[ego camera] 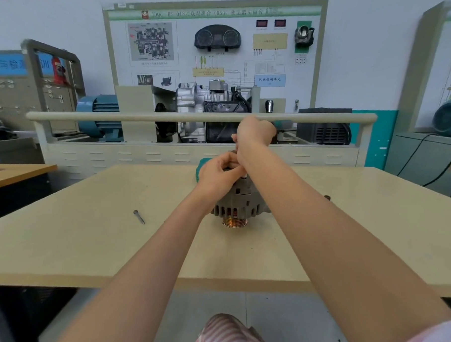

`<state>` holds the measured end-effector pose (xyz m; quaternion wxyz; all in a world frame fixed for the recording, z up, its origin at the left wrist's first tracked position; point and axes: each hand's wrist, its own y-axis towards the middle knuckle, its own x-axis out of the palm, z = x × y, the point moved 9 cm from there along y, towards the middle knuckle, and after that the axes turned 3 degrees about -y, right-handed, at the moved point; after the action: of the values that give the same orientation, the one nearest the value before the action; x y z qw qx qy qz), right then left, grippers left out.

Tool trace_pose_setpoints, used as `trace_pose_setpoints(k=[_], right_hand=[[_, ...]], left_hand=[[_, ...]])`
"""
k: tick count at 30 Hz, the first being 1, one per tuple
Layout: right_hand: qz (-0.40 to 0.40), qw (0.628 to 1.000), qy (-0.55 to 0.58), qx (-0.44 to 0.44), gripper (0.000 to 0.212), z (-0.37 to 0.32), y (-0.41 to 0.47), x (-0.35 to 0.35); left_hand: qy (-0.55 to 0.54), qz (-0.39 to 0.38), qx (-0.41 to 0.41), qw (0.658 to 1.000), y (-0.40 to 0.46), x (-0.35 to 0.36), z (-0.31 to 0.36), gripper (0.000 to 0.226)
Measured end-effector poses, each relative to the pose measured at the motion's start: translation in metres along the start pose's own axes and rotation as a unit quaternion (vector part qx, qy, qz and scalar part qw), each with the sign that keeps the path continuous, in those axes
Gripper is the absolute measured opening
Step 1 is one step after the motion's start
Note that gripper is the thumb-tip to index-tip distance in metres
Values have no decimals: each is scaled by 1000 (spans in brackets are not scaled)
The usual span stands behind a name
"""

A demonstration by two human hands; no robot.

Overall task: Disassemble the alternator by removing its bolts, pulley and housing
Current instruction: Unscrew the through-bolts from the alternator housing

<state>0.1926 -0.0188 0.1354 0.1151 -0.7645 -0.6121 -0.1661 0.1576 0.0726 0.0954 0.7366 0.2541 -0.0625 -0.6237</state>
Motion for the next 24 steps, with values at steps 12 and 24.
trace_pose_setpoints(k=[12, 24], right_hand=[[-208, 965, -134, 84, 21, 6, -2, 19], [-197, 965, -130, 111, 25, 11, 3, 18]], left_hand=[[-27, -7, 3, 1000, -2, 2, 0, 5], [-22, -26, -2, 999, -4, 2, 1, 14]])
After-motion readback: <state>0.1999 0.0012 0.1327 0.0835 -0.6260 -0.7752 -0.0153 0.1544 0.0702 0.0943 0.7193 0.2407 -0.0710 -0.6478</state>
